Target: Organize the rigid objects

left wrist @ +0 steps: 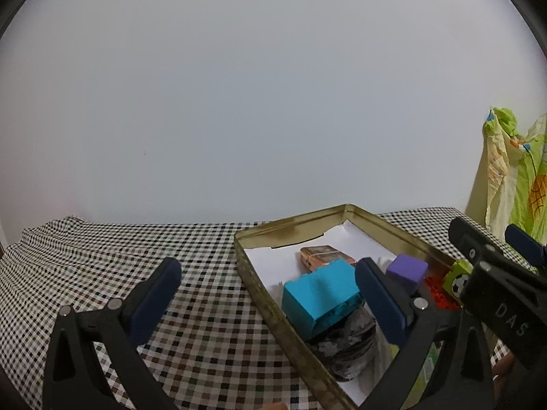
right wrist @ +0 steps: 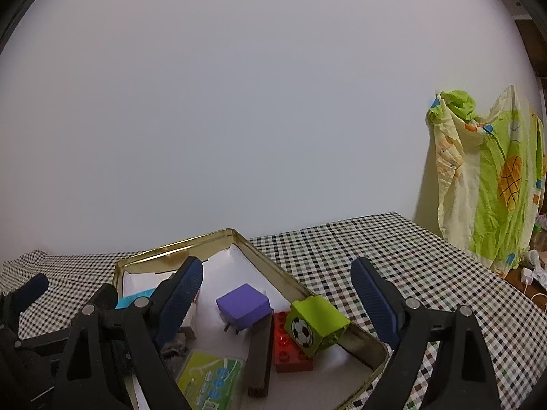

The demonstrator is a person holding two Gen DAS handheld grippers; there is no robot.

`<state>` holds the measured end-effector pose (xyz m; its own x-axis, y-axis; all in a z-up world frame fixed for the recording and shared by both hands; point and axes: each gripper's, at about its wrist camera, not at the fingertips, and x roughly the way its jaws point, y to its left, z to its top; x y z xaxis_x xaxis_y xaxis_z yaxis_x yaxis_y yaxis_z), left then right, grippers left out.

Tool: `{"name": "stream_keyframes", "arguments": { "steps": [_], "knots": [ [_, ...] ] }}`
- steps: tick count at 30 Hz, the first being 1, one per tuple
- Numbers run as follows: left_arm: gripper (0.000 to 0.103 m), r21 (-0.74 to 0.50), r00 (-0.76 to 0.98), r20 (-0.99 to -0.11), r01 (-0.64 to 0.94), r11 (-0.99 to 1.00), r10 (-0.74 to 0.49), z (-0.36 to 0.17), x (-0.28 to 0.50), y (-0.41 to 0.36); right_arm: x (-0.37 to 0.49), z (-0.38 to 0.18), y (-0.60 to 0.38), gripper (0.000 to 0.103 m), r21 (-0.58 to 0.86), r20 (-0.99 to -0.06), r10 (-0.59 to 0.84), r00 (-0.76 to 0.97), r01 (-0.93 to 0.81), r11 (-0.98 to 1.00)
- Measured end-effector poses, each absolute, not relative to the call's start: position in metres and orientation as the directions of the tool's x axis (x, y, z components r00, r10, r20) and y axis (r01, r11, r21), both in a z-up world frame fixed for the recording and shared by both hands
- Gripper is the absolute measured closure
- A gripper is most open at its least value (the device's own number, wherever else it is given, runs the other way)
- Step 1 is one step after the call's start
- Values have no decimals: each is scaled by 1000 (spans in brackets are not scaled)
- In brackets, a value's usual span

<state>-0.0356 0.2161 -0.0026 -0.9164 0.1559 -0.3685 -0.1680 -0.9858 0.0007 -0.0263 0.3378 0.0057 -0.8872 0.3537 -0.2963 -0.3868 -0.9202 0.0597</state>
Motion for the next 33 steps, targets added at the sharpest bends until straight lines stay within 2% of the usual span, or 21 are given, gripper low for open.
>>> {"name": "stream_keyframes", "arguments": {
  "steps": [18, 33],
  "knots": [
    [0, -12, -919, -363, -160, -987, 154, -2, -14, 203, 1, 4, 308, 12, 50, -222, 376, -900, -395, -917],
    [0, -21, -929, -319, -194, -981, 190, 5, 4, 193, 23, 8, 295, 11, 35, -175, 404, -898, -416, -909]
  ]
}}
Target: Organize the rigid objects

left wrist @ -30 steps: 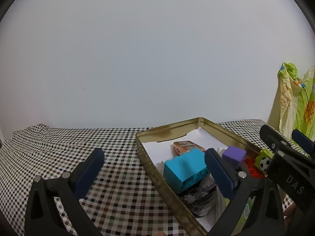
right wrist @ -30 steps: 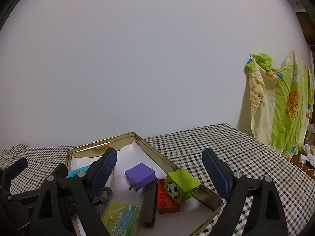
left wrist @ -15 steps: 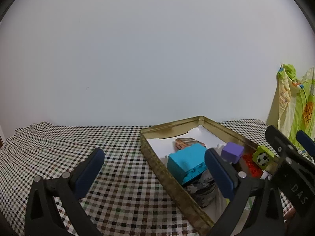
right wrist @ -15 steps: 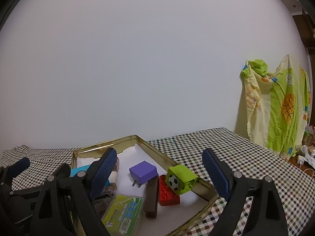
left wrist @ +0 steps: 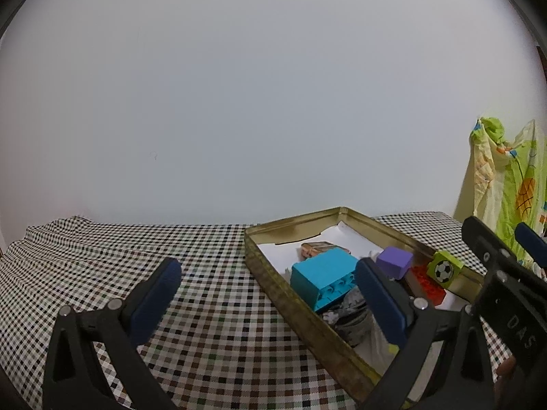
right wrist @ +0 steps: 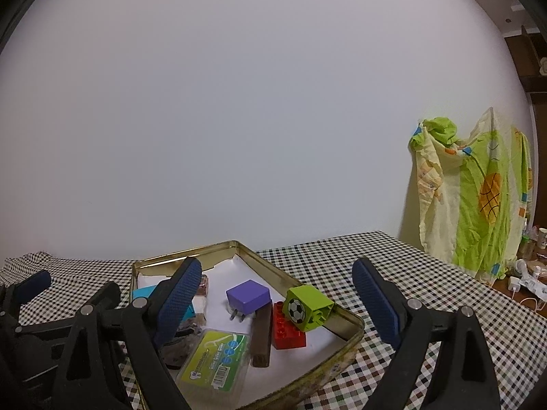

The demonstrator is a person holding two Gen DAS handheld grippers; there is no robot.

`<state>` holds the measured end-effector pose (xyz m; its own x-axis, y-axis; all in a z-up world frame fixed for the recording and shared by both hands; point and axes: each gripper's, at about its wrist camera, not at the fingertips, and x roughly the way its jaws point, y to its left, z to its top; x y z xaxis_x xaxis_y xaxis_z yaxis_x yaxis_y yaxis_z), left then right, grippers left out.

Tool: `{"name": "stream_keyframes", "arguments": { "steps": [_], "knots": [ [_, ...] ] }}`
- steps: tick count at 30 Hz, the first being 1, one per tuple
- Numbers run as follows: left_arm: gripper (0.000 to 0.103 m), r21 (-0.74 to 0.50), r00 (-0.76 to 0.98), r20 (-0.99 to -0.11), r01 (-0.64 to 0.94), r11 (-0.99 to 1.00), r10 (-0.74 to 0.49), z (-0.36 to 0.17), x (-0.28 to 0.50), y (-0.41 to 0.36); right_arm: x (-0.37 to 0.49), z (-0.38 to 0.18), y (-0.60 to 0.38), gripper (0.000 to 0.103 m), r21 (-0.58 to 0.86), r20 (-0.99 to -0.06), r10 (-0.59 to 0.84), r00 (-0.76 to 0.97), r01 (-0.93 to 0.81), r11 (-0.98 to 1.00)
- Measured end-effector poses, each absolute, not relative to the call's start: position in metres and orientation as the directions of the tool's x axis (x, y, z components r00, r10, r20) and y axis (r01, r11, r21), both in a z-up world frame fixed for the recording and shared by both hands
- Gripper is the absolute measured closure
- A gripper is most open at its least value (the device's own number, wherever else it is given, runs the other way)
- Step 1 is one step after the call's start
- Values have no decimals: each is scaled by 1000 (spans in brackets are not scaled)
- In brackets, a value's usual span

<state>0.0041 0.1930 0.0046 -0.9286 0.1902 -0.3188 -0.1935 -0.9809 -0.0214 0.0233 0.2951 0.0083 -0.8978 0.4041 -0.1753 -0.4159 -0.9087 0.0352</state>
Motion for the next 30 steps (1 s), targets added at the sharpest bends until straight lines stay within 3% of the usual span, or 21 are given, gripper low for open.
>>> {"name": "stream_keyframes", "arguments": {
  "steps": [30],
  "knots": [
    [0, -19, -929, -313, -200, -980, 196, 6, 3, 188, 22, 9, 300, 11, 44, -165, 429, -888, -441, -896]
  ]
}}
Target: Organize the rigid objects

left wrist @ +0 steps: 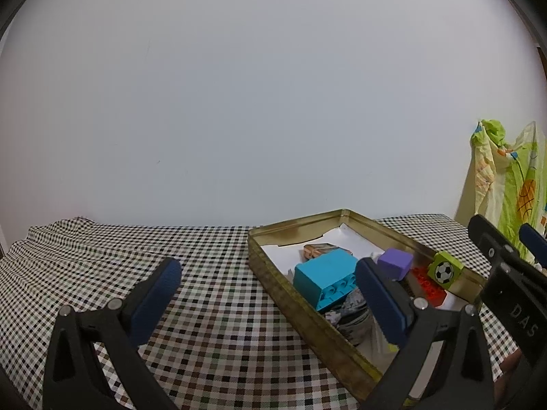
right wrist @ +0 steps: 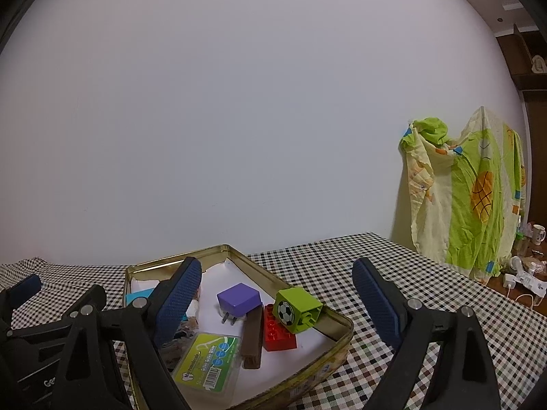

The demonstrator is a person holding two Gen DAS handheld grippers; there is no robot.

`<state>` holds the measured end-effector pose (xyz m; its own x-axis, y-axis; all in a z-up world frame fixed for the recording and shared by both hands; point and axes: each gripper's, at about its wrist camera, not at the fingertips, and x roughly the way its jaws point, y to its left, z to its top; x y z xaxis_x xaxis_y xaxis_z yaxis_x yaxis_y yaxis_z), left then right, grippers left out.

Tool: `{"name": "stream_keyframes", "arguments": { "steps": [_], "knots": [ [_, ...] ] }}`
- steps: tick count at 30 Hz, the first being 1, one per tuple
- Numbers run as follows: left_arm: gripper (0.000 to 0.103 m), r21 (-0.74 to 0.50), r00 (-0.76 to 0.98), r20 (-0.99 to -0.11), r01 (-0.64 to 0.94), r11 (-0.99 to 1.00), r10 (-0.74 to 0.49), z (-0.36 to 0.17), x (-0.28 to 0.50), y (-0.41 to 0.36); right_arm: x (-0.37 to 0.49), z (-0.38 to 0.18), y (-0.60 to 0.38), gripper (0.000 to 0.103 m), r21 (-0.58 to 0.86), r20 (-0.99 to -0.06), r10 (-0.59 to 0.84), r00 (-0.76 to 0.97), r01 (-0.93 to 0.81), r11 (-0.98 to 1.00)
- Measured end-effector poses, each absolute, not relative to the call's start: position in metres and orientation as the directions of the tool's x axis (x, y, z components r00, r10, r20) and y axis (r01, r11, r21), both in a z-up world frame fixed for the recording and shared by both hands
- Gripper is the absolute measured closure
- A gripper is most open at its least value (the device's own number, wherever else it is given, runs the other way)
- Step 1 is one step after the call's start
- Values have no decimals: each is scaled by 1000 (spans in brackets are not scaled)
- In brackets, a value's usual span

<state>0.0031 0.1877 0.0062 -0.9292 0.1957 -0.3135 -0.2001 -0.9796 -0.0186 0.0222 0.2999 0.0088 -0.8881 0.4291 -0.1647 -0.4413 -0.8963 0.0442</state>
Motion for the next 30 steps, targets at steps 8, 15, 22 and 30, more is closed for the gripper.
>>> {"name": "stream_keyframes", "arguments": {
  "steps": [8, 15, 22, 30],
  "knots": [
    [0, -23, -929, -314, -202, -979, 199, 6, 2, 186, 25, 10, 302, 11, 42, -163, 437, -885, -449, -893],
    [0, -21, -925, -317, -212, -977, 207, 6, 2, 185, 29, 8, 306, 11, 50, -159, 448, -880, -460, -887],
    [0, -10, -928, -307, -219, -976, 211, 6, 6, 185, 30, 9, 306, 11, 44, -153, 448, -881, -459, -887],
    [0, -9, -929, -303, -222, -975, 214, 7, 7, 184, 33, 9, 303, 11, 41, -145, 450, -881, -460, -887]
  ]
}}
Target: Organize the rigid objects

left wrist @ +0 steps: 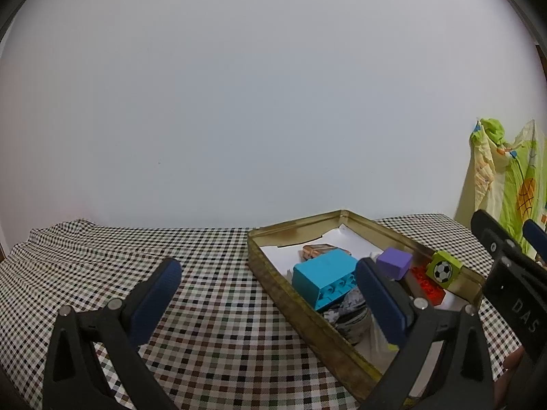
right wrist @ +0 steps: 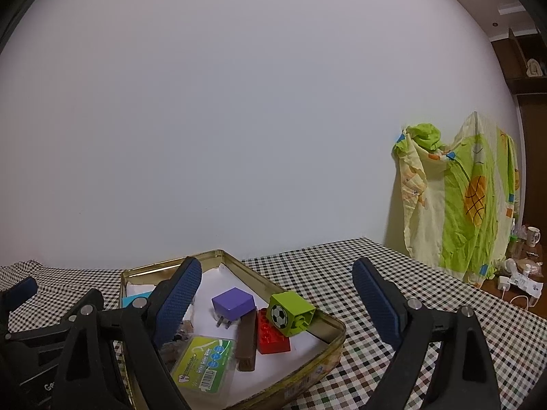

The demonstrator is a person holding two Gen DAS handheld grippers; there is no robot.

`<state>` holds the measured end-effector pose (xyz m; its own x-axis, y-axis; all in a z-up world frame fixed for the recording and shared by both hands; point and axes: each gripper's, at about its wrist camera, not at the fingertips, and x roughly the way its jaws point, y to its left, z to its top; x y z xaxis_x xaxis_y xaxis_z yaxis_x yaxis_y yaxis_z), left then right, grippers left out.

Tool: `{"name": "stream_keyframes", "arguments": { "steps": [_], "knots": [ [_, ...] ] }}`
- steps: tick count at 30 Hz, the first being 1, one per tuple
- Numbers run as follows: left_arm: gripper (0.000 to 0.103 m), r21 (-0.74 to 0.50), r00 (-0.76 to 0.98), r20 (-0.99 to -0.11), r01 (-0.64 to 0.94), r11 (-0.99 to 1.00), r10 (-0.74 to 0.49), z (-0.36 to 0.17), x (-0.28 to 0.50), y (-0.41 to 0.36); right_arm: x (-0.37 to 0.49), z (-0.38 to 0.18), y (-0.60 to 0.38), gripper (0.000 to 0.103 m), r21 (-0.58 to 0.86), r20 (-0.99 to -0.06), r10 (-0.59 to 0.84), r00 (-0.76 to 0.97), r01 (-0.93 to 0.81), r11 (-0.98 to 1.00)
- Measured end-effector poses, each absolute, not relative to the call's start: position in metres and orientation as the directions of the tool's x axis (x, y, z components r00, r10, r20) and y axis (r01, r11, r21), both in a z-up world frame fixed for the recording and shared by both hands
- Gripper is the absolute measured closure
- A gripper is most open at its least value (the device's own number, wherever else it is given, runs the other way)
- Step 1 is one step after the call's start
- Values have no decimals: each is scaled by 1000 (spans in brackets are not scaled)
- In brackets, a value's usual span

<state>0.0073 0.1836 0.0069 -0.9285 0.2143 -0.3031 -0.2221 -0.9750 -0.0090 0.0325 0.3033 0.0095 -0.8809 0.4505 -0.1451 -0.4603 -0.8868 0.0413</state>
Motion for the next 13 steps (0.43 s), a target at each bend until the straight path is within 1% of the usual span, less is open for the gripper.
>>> {"name": "stream_keyframes", "arguments": {
  "steps": [13],
  "knots": [
    [0, -6, -929, -299, -227, -974, 218, 8, 7, 183, 30, 10, 305, 11, 37, -161, 455, -876, -466, -884]
  ]
}}
